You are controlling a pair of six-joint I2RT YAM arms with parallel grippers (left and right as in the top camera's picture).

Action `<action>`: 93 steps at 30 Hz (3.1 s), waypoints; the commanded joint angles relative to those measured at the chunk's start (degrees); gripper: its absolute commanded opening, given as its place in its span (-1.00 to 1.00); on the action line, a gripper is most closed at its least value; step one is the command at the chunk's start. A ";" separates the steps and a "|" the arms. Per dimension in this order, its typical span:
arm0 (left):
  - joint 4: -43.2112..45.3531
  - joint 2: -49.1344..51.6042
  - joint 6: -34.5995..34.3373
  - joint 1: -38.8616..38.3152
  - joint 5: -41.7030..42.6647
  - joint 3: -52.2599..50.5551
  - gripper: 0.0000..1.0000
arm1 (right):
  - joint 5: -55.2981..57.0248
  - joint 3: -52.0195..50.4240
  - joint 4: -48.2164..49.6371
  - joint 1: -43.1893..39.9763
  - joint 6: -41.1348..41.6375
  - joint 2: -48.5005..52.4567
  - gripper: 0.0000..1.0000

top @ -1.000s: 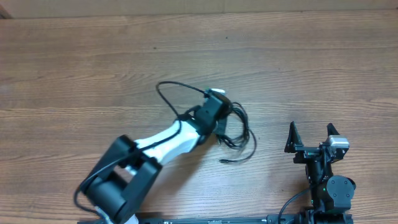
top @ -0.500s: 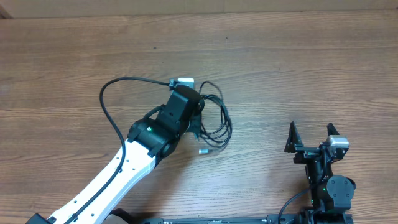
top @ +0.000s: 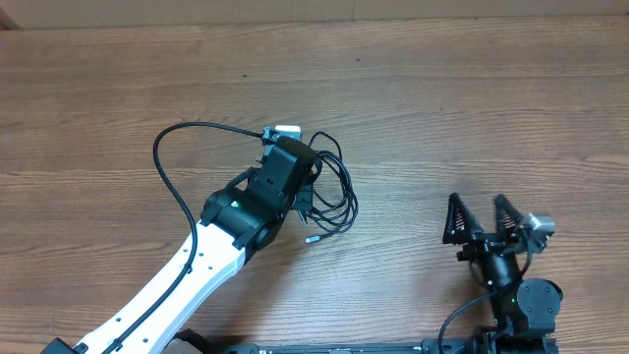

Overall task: Untangle cables
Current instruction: 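Lift the bundle with the left gripper and raise the right gripper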

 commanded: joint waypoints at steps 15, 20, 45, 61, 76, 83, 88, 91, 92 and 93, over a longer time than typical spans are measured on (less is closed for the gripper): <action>1.14 -0.98 -6.03 -0.02 1.14 1.11 -0.92 | -34.38 -0.52 0.61 -0.07 28.92 -0.24 0.90; -1.97 -0.98 -20.33 -0.02 1.40 1.11 -0.90 | -35.52 0.11 0.55 -0.04 32.57 -0.24 1.00; 1.05 9.51 -13.29 -0.02 3.54 1.07 0.37 | -40.41 0.09 -1.81 -0.07 31.21 0.28 1.00; 12.04 22.40 -15.74 -0.04 26.34 1.07 0.00 | -40.37 0.09 -1.84 -0.07 28.48 0.28 1.00; 11.72 23.69 -18.62 -0.15 29.03 1.07 -0.55 | -40.19 0.09 -1.84 -0.07 28.48 0.28 1.00; 11.67 23.71 -18.64 -0.15 28.85 1.07 -0.51 | -40.19 0.09 -1.84 -0.07 28.48 0.28 1.00; 11.72 23.74 -18.67 -0.15 28.81 1.07 -0.53 | -40.19 0.09 -1.81 -0.07 28.48 0.28 1.00; 11.72 23.74 -19.63 -0.22 28.83 1.07 -0.59 | -40.19 0.09 -1.84 -0.07 28.48 0.28 1.00; 11.76 23.74 -20.33 -0.37 28.81 1.07 -0.59 | -40.19 0.09 -1.81 -0.07 28.48 0.28 1.00; 11.91 23.74 -21.03 -0.50 28.83 1.07 -0.60 | -40.17 0.09 -1.81 -0.07 28.48 0.28 0.99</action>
